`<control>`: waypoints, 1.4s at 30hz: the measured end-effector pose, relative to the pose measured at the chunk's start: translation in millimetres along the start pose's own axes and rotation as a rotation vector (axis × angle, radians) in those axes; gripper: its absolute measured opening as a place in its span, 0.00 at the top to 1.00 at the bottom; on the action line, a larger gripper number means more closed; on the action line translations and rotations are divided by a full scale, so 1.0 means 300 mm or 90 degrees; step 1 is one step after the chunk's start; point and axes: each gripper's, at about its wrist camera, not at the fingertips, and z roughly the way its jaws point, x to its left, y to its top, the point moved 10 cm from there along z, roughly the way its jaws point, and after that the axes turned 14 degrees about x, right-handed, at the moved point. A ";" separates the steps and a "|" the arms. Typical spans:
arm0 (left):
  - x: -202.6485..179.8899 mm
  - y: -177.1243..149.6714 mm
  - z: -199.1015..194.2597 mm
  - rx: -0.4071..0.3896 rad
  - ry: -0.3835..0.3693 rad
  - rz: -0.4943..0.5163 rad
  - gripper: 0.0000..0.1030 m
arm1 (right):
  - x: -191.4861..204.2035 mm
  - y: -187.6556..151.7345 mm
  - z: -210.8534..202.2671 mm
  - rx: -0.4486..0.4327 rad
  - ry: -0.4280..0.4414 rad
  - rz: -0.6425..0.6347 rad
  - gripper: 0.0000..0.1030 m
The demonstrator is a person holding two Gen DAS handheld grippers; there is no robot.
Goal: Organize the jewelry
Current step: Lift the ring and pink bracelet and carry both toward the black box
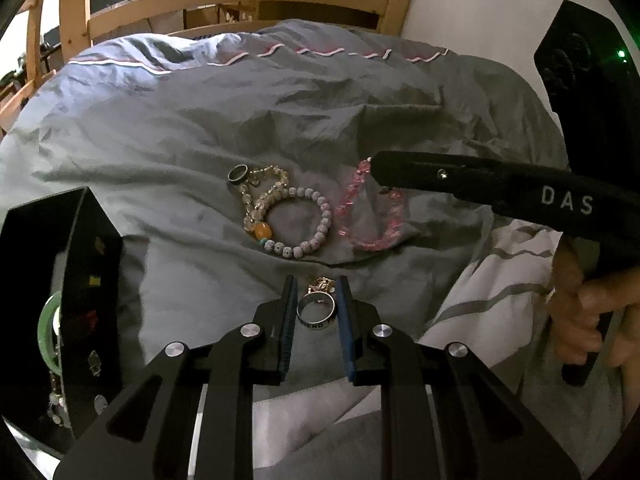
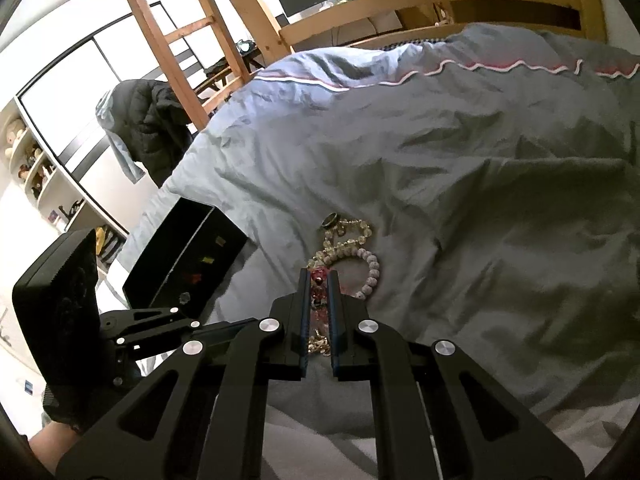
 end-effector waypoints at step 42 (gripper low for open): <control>0.205 -0.032 -0.303 -0.063 0.059 -0.087 0.81 | 0.276 0.060 -0.114 -0.023 -0.049 -0.077 0.92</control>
